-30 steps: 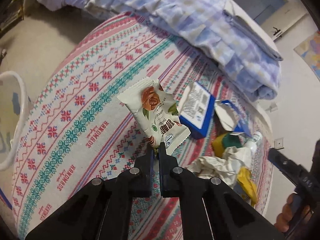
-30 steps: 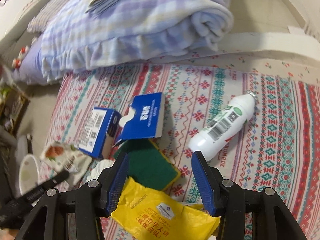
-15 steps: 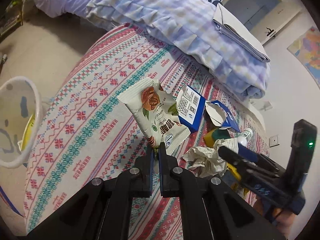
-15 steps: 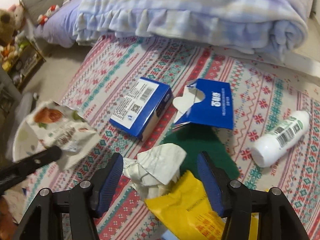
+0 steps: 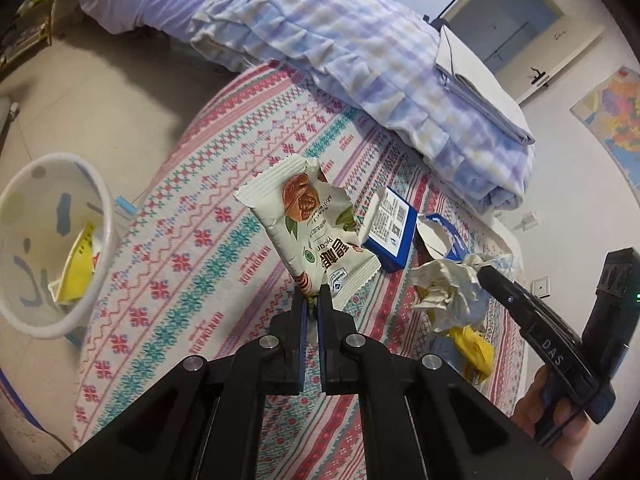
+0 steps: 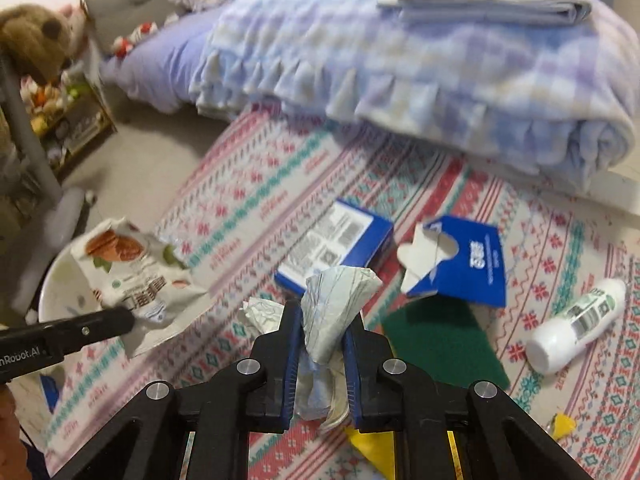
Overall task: Collect trash
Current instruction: 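Carry wrapper and tissue to the wastebasket and open both tools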
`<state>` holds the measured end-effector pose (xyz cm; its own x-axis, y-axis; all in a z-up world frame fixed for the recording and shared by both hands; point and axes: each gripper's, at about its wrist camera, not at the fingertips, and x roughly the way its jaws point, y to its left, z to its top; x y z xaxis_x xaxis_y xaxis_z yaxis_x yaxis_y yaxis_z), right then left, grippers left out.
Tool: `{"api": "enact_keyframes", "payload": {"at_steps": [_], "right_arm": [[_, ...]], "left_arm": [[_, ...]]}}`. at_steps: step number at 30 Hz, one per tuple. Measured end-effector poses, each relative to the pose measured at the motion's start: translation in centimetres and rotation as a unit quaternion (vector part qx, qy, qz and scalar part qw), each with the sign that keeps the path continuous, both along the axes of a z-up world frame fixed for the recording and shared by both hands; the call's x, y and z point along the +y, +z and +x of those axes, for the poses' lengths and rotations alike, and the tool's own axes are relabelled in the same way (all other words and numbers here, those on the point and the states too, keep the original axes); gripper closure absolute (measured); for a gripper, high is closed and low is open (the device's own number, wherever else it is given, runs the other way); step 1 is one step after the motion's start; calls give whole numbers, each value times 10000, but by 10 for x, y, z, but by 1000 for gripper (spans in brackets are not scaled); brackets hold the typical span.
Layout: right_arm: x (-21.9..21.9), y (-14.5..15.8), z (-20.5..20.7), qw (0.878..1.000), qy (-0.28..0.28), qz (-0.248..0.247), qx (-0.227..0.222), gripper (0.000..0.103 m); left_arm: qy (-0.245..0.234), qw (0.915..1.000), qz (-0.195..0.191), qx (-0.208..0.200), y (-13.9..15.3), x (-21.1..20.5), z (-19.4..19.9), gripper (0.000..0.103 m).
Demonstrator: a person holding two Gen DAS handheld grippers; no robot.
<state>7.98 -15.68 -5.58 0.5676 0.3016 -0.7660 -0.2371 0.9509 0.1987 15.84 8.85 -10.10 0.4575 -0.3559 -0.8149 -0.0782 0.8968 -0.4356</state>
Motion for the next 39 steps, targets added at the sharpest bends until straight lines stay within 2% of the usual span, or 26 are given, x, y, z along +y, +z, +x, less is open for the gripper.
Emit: {"api": "enact_keyframes", "payload": {"at_steps": [10,18,24,26,28,31,39], "right_arm": [[-20,13,1,9984,-444,288,-195,85],[-10,15,-6,9985,-348,355,-246,85],[1,15,-11,9986,-208,405,-266,86],[7,17,-13,9984,-144,478,-277,86],[12,19,-15,9976,-41,624,-287,85],[28,22,-19,9964,231,738,-334,85],[83,9,-18,9945,674,777,-181,85]], "left_arm": [[362,9989,-281,-51,12,53,-6,99],[875,9943,-616,26,15,118,-16,99],[1298,9889,-722,58,17,170,-27,99],[1382,9887,-580,-17,22,184,-31,99],[1508,9882,-225,-108,28,196,-34,99],[1632,9865,99,-32,26,210,-37,99],[1648,9854,234,355,3,224,-34,99]]}}
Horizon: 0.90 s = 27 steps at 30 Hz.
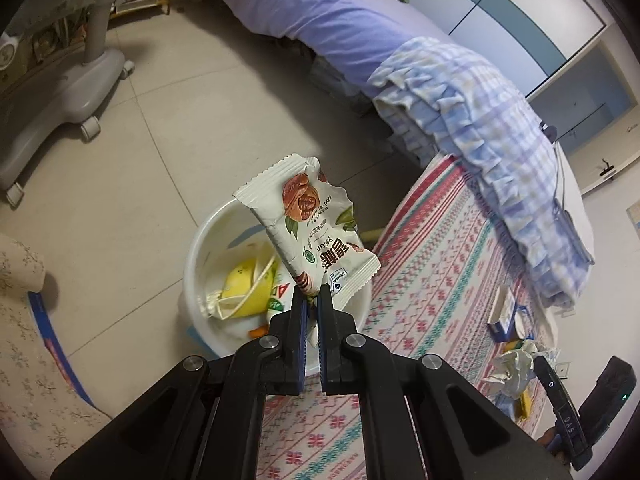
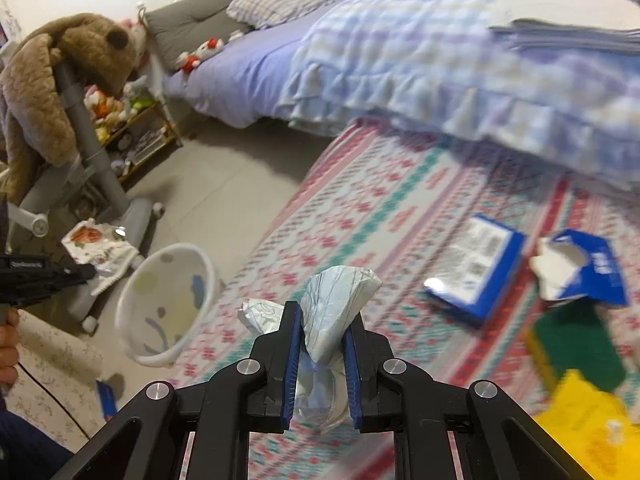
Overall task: Collect trash
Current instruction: 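Carry wrapper and tissue to the wastebasket and open both tools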
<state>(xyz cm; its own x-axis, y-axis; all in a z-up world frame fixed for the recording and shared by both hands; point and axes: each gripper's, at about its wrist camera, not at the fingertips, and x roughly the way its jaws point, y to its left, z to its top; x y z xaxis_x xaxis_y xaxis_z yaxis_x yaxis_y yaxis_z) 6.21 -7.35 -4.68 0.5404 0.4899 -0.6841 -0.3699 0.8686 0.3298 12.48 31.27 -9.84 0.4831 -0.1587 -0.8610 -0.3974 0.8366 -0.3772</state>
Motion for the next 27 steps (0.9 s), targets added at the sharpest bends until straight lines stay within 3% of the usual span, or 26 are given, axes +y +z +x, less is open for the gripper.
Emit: {"api": "enact_keyframes", "payload": {"at_steps": [5,13,15,17,19,27], "right_arm": [[43,-9,3,9992,260,227,179,85],[112,-12,10,9942,551,848,361,85],[130,-13,11,9927,649,937,393,85],[147,-14,12,9923,726,925,386,85],[159,-15,16,9921,766,911,385,85],[187,-30,29,9930,786,731,487,84]], "left_arm": [[79,9997,178,168,-7,7,6,99],[201,9988,-34,453,-28,22,13,97],[148,9978,-75,646,-36,22,16,93],[196,9959,-145,876,-45,26,17,73],[348,9951,-258,894,-47,32,14,65],[602,9955,-401,609,-31,43,5,65]]}}
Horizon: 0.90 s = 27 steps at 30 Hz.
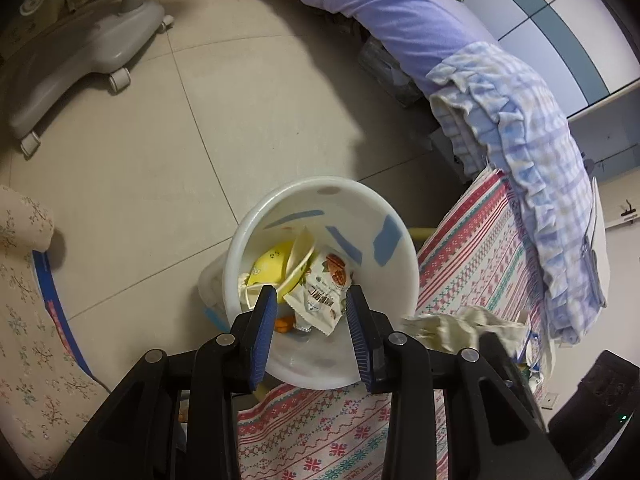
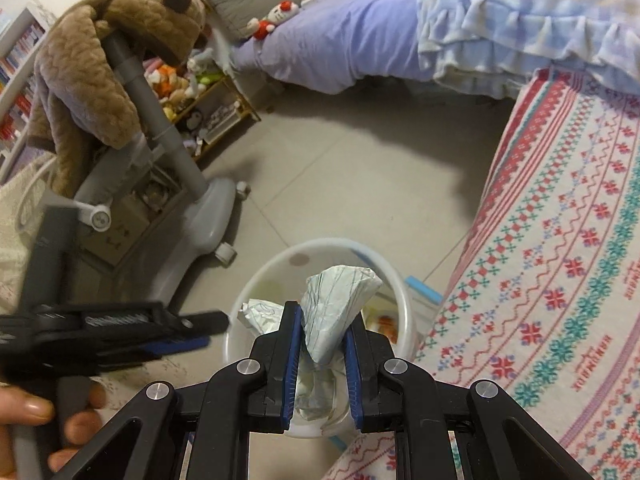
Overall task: Collect trash
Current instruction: 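Carry wrapper and tissue to the wastebasket and open both tools, then reach back to the bed and grasp the yellow bag with the right tool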
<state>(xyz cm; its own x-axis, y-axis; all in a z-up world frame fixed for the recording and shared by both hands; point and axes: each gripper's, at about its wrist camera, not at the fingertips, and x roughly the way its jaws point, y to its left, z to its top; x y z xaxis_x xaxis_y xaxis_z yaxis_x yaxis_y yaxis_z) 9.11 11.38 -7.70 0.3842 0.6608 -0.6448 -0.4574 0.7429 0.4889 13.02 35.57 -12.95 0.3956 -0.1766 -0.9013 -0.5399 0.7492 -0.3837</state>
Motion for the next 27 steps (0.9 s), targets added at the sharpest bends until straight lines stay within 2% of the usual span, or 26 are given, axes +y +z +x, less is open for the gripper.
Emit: {"api": "enact_keyframes", "payload": {"at_steps": [7,8,9,11,17,23,27], "right_arm": [[33,-4,3,9993,178,-301,-115,81],[39,-3,4,9991,196,-360,-135,73],[44,-4,5,9987,191,-444,-129,57],[47,-6,6,9985,147,-511,-135,47],[34,-12,0,9982,112,-581,-110,47],[-1,-8,-10,9979,-11,-639,-86,47],[-29,2,-20,9970,-87,-751,-142,47]], "left_arm": [[131,9999,-87,-71,4,5,-2,65],[150,9998,-74,-75,5,5,-2,65],[165,9998,-67,-77,5,6,-3,65],[188,9998,-74,-86,6,6,-4,65],[96,9985,-501,-190,8,0,-8,65],[-109,9986,-445,-262,18,-22,-9,65],[-372,9980,-445,-257,22,-53,-11,65]]}}
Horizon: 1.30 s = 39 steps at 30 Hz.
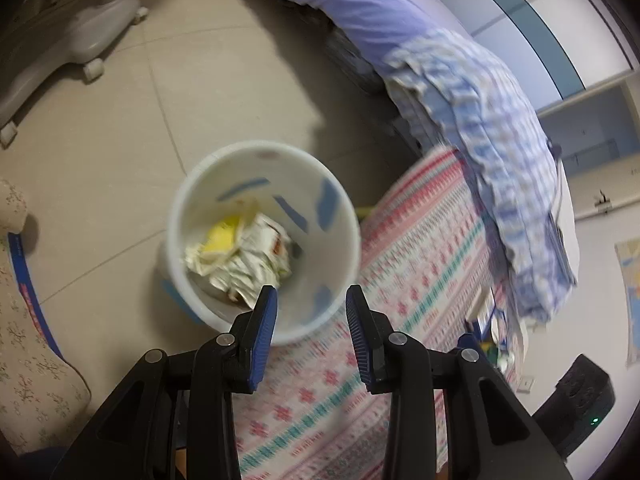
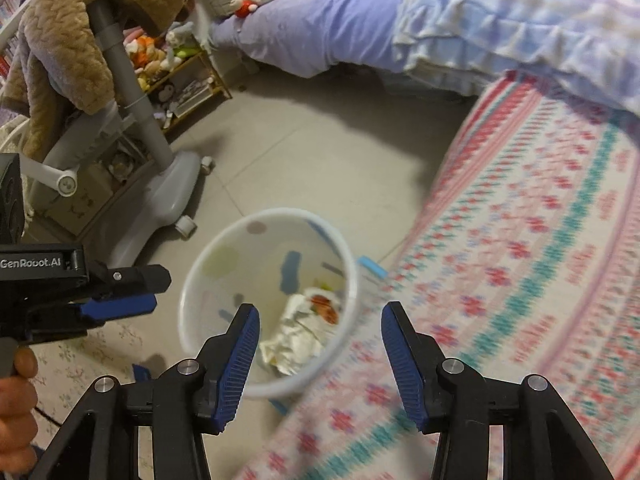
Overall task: Collect trash
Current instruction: 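Reach back to the bed and grasp the yellow bag with the right tool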
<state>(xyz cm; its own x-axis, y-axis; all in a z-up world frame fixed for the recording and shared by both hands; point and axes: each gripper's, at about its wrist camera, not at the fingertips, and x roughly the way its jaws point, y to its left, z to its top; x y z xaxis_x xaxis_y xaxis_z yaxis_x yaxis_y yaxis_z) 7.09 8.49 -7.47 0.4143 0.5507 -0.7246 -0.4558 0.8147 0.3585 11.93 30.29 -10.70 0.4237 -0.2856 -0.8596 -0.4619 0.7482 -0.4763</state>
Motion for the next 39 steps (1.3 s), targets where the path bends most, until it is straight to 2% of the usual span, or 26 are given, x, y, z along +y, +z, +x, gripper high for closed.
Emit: {"api": "enact_keyframes", "payload": {"at_steps": [6,11,17,20,23,26,28,31,34,37,39], "right_arm": [[-49,20,-20,9998,-113,-125,-118,47],[-107,46,-32,9979,-458,-309,-327,47],[-183,88,-38,9916,-951,-524,-696,46],[-224,97,-39,9876,-1263,-458,-815,37],[-271,86,-39,9805,-1755,-326,-824,35],[-311,55,-30,9752,-2208,-105,-145,35],[-318,46,-25,9753,-2191,-261,76,35],[-314,39,-25,9780,-1960,-702,159,35],[-291,25,-33,9828,-1331,-1263,187,35],[-270,1,-39,9763,-834,-1991,157,35],[-267,-13,-40,9721,-742,-2198,332,38]], "left_arm": [[-579,9983,14,7,11,-60,-3,65],[-863,9963,5,-8,20,-98,-11,65],[-1228,9915,421,-10,26,-141,-22,65],[-1494,9871,584,4,25,-167,-26,65],[-1696,9832,675,4,24,-190,-29,65],[-1883,9798,664,-47,27,-218,-31,65],[-2062,9764,642,-80,29,-240,-31,65],[-2243,9732,492,-82,28,-264,-29,65],[-2204,9741,508,-48,26,-277,-22,65],[-2184,9748,461,-56,27,-285,-17,65],[-2211,9741,460,-127,29,-291,-13,65]]}}
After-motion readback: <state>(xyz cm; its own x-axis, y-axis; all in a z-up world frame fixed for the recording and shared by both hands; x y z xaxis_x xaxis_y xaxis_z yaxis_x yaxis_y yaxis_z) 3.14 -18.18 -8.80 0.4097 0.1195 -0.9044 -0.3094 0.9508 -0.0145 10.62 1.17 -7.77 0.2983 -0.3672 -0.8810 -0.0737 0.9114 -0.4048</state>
